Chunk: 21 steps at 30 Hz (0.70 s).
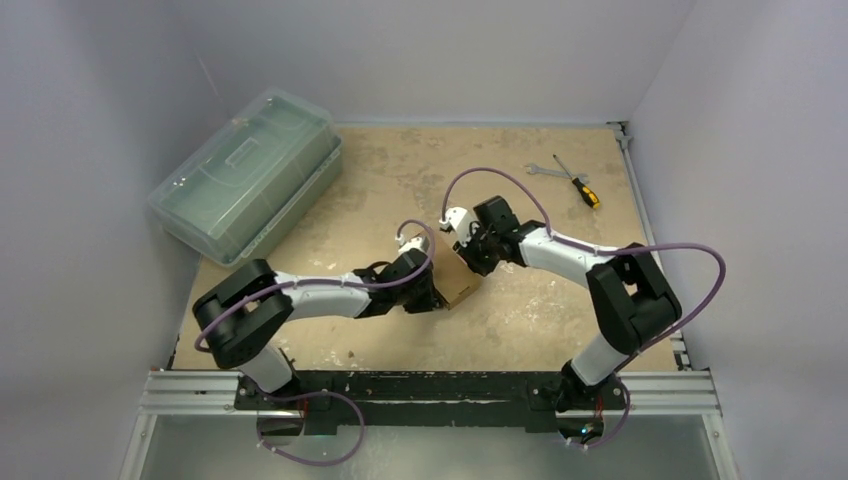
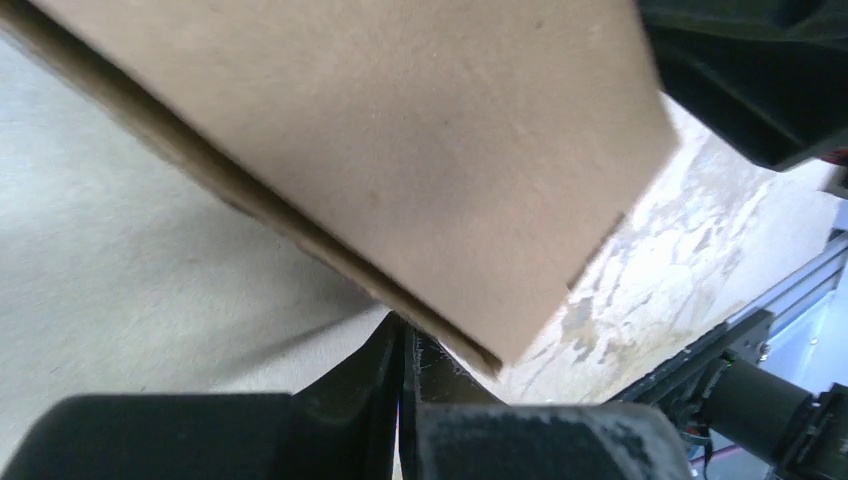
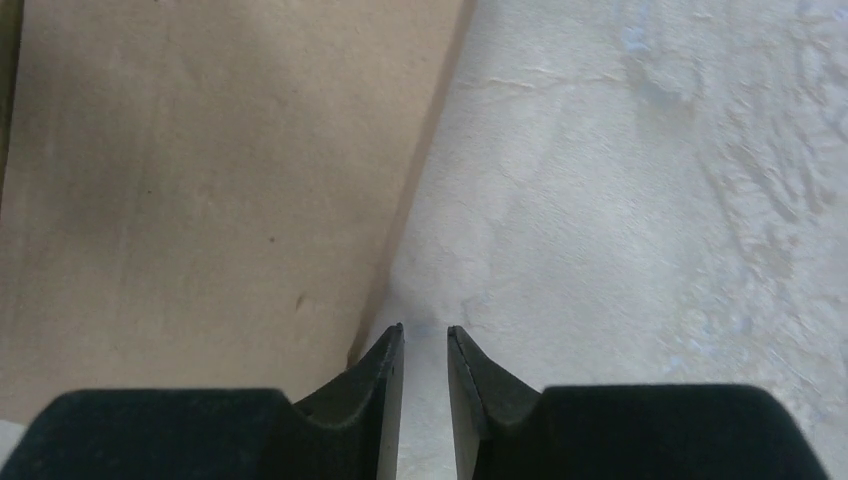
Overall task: Fold the paper box
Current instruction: Close the paper box at the center of the board, then adjust the paper box at the center of the board.
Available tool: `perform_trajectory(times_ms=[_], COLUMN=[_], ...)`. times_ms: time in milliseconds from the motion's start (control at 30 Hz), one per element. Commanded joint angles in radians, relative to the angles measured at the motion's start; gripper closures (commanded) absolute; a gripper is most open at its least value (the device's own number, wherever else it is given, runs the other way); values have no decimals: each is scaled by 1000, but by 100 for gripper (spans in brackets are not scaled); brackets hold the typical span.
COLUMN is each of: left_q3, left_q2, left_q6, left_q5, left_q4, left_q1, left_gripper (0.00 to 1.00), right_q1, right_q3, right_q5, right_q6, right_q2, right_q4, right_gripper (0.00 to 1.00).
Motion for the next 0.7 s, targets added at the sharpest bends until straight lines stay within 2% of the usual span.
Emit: perform_trajectory(times_ms=[0,233,367,467,567,667], left_q3=[-14,-181,-233,-208,-128,-53], left_q2=[-182,-443,-500,-414,-269,-112], left_q6=[37,91,122,101,84,78], left_q5=[-127,-163,-195,-185,-194,-148], left_q4=[-73,-127,-123,-126,-120,-6], left_q1=[9,11,46,81,89,89], left_gripper=[100,99,99,100,100,100], right_q1=[-70,-110,-111,-111,-104,-71], right_q3=[15,44,45,37,35,42], right_q5=[-48,-112,-130,-73,-77,-98], right_q6=[6,-75,-90,-71,-37,-31], right_q2=[-72,-112,-126,-94,-51,-19], right_q4=[-15,-78,-75,-58,-36,-38], right_gripper=[74,66,63,63,64,64])
